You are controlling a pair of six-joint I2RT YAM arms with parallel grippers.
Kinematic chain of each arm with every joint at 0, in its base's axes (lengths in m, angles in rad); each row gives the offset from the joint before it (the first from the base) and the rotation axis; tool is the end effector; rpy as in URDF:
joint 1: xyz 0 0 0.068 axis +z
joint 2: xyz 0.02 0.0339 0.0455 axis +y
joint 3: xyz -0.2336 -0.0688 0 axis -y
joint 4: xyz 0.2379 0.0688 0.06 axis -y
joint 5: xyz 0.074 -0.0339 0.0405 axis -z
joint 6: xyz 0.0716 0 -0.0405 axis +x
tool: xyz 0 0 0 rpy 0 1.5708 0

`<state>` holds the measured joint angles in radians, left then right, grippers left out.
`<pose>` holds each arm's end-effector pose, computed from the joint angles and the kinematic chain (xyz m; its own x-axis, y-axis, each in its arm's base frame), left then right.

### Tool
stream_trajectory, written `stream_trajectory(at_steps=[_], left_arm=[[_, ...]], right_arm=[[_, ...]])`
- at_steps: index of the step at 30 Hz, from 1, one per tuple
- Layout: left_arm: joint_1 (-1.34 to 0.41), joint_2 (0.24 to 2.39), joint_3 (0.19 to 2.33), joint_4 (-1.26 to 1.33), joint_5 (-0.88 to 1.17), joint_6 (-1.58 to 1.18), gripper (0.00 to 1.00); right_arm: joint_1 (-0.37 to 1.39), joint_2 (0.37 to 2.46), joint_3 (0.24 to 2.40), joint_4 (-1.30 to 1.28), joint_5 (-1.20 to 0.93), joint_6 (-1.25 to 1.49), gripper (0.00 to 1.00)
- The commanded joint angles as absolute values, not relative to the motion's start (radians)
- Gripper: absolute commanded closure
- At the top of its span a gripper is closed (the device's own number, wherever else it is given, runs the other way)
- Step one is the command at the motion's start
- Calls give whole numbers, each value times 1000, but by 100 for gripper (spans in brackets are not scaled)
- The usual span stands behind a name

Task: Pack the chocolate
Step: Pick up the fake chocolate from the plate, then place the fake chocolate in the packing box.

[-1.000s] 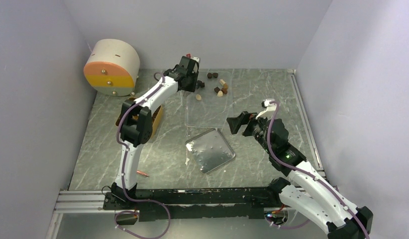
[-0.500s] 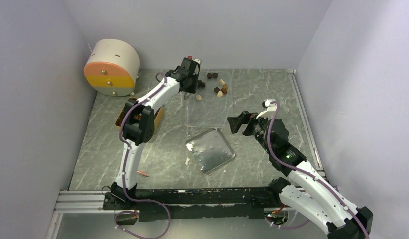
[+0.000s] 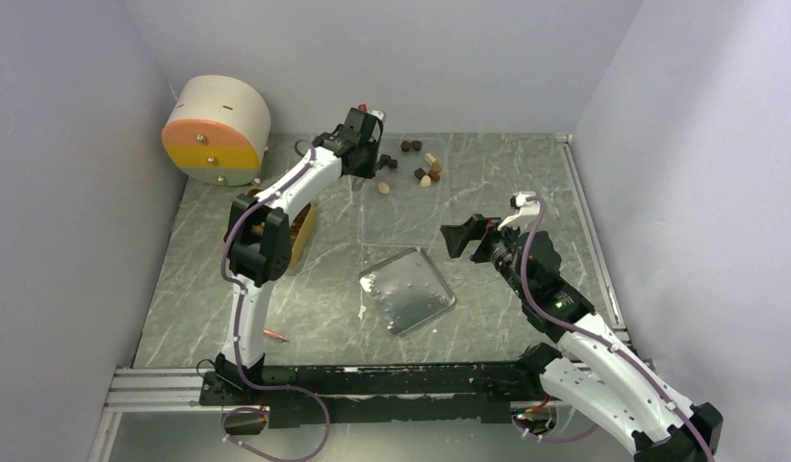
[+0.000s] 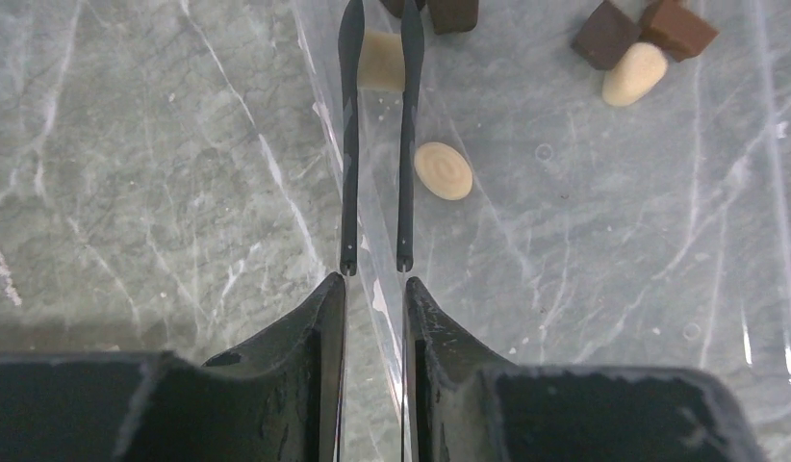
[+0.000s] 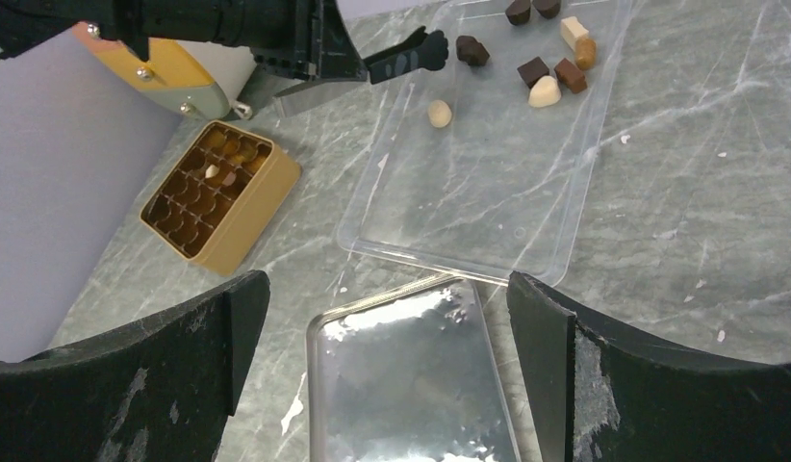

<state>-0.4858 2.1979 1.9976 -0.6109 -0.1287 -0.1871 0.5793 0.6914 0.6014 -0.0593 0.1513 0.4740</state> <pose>0.4482 -0.2263 0.2090 -0.7016 0.1619 -0.6939 0.2589 0.9652 -0.0367 0.1947 0.1144 0.2793 -0.3008 0.3424 -0.8901 -0.3137 0.8458 0.4314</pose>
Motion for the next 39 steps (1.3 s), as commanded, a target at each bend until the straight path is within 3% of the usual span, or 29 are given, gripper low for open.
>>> stream_trajectory(at_steps=[1,17,39], left_arm=[[-488,2076,2002,-606,-141,-210,72],[-467,1830,1827,-739,-298,-263,73],[-162,1359,1338,-747,-369,-358,73]], right_arm=[[578,669,618,-8,155,482,0],[578,657,599,-5,124,492,0],[579,675,578,32,84,495,0]])
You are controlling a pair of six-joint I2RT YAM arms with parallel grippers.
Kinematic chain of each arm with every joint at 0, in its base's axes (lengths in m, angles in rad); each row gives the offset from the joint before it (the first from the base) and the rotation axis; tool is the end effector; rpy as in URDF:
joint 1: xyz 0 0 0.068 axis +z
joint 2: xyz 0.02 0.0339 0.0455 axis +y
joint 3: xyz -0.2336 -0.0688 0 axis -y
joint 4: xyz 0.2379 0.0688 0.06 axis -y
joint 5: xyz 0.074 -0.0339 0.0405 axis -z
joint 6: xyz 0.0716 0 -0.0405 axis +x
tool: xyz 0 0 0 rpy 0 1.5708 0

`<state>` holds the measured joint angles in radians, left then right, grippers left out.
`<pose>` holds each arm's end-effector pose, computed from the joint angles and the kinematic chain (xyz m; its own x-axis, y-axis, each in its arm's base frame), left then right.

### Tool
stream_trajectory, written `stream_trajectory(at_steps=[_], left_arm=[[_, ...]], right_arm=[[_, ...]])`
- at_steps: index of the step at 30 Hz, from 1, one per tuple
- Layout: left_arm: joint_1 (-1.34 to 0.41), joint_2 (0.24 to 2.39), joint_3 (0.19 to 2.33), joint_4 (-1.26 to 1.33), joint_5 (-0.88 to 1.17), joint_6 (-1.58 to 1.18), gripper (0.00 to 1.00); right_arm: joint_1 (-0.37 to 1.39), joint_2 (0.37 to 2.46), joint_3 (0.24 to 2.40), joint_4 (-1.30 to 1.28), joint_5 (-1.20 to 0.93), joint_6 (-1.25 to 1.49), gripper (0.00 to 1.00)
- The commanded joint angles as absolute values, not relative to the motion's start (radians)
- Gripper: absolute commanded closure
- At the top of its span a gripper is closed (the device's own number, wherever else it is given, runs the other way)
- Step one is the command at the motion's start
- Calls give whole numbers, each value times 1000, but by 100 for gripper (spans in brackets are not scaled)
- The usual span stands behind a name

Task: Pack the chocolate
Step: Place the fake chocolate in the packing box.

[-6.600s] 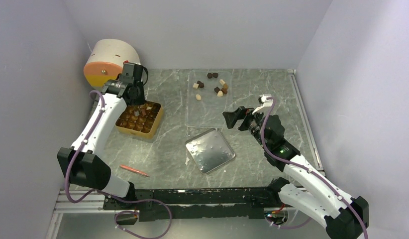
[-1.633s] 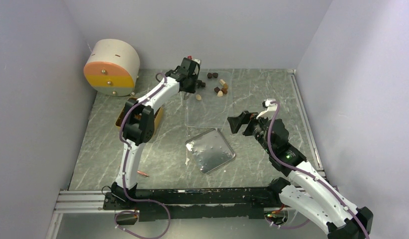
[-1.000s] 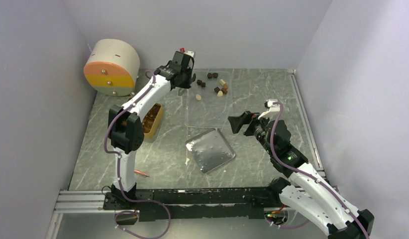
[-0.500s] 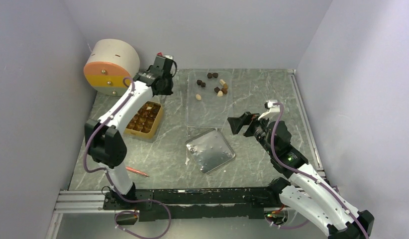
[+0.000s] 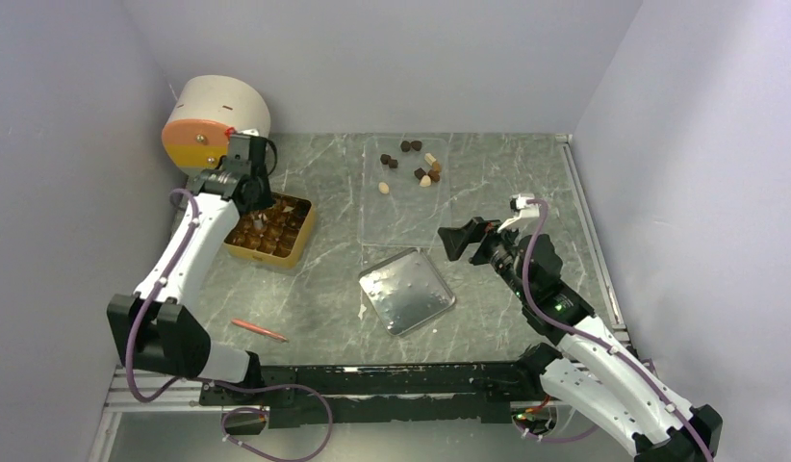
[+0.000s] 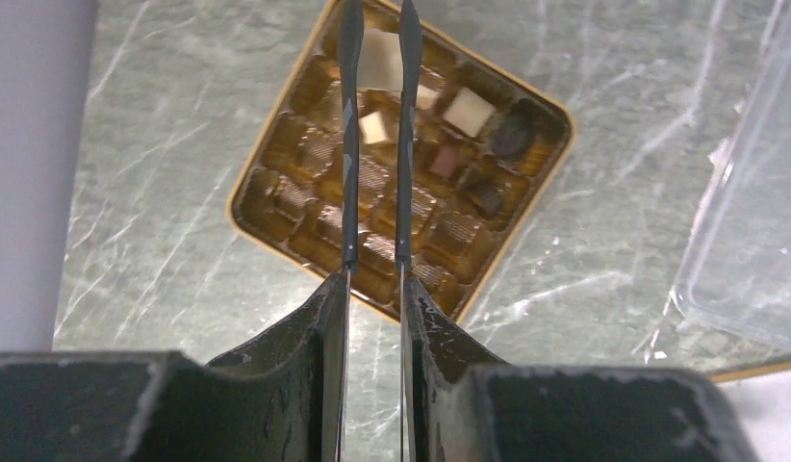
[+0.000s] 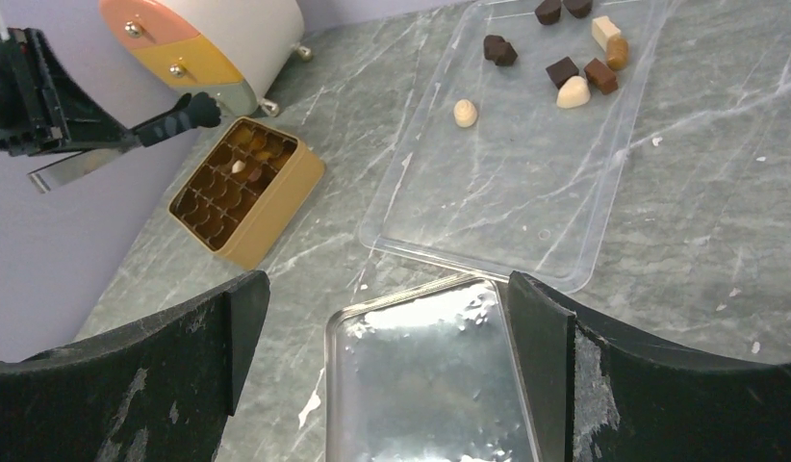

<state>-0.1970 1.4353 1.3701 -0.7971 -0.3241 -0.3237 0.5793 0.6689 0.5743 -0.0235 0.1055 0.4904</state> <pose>0.3203 -0.0407 0.2816 -0.7004 -0.1677 -0.6938 -0.2536 0.9670 0.0223 0.1911 0.1160 0.2785 -0.3022 0.3620 -0.8818 -0.3566 0.8150 0.4568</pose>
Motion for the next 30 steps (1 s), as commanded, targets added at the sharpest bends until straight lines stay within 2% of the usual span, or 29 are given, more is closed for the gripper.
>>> stream_trajectory(at_steps=[1,21,30], left_arm=[[-157,1355,1333,-755,-372,-363,74],[-68,1371,1232,-722,-296,-354,72],[-61,1410,1231,-702,-298,-349,66]], right_arm=[[578,679,581,31,81,493,0],[578,696,600,36,70,492,1],[578,715,612,49,58,488,1]])
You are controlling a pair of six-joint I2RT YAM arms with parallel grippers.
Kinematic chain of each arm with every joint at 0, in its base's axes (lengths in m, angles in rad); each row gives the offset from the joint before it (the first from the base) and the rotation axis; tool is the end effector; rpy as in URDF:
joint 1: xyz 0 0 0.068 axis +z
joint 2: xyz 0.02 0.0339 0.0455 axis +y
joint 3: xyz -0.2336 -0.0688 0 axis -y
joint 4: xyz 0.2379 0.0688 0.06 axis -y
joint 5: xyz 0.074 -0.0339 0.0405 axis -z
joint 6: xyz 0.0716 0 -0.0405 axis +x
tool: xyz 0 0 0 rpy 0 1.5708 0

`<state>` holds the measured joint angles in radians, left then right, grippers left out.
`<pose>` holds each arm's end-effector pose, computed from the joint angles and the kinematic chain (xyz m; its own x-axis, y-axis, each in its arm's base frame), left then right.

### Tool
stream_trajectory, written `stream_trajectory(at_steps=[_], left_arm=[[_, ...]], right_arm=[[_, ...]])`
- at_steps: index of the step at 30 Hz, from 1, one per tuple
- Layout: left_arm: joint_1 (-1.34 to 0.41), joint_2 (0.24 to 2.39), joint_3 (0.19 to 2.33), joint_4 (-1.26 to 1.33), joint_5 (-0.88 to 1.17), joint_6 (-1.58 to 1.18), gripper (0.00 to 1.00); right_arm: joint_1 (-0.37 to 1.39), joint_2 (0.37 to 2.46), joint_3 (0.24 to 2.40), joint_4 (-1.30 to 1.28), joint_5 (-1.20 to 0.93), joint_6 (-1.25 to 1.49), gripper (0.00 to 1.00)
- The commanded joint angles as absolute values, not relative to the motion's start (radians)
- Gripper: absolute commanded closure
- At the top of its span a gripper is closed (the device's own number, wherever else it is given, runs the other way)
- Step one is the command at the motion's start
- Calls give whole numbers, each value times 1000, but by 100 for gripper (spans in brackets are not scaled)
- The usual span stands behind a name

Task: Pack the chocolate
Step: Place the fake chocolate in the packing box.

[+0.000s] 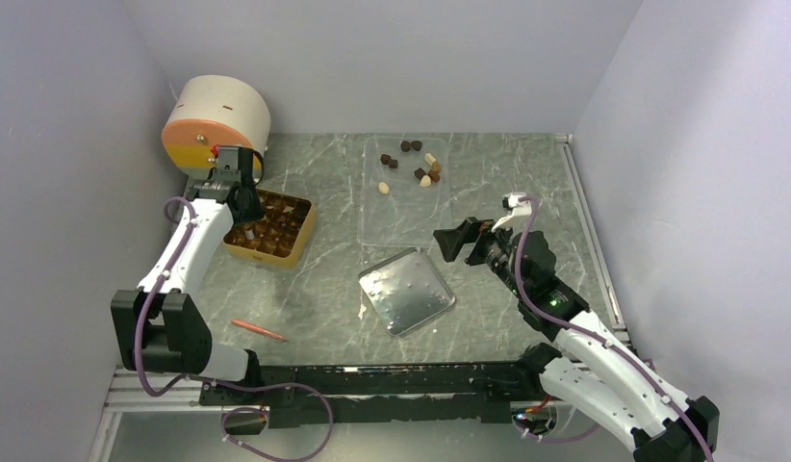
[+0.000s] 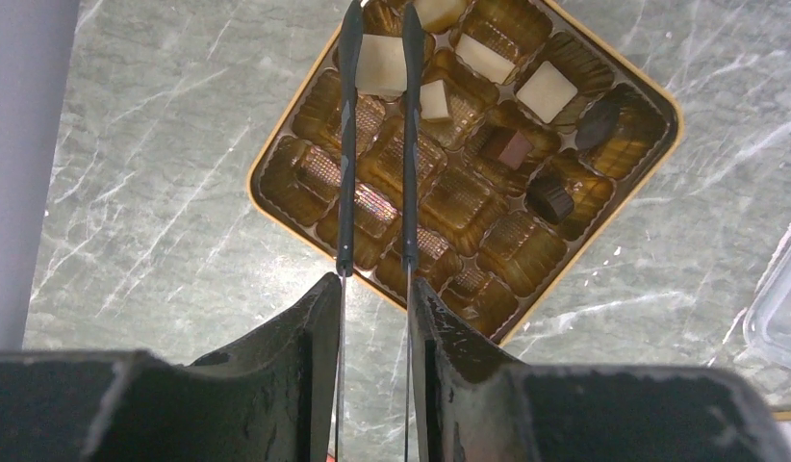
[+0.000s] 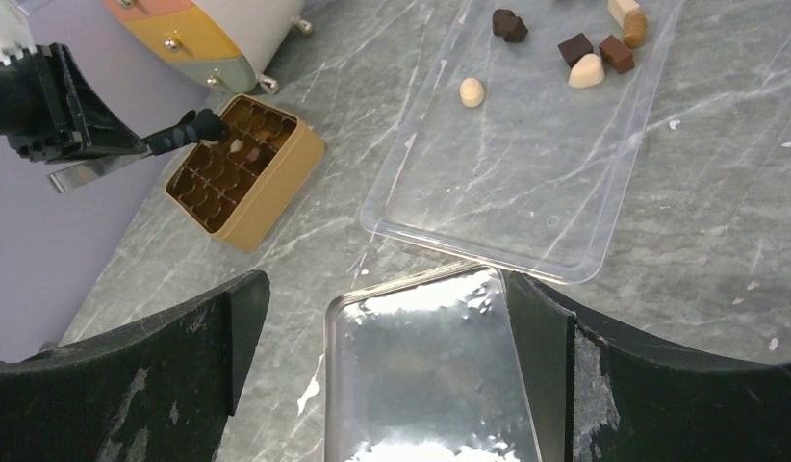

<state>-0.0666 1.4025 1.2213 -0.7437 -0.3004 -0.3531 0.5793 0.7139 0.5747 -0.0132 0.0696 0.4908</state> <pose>0.3121 0.0004 0.2462 -0.7082 -0.2838 -0.6465 -0.3826 0.9238 0.0136 0.1961 0.1223 0.2708 -0.3423 0.3379 -0.8767 -0.3710 0.8086 0.4566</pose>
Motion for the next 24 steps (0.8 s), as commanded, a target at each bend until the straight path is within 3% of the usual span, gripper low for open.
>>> stream_trajectory(at_steps=[1,9,24], left_arm=[[-61,1411,1234,-703,-300,-349,66],[-61,1403,1278,-719,-288,-351,59],[-63,1367,1385,-739,-138,-313,67]], right_arm=[[578,717,611,50,58,488,1],[578,720,604,59,60,494,1],[578,714,570,72,75,508,1]])
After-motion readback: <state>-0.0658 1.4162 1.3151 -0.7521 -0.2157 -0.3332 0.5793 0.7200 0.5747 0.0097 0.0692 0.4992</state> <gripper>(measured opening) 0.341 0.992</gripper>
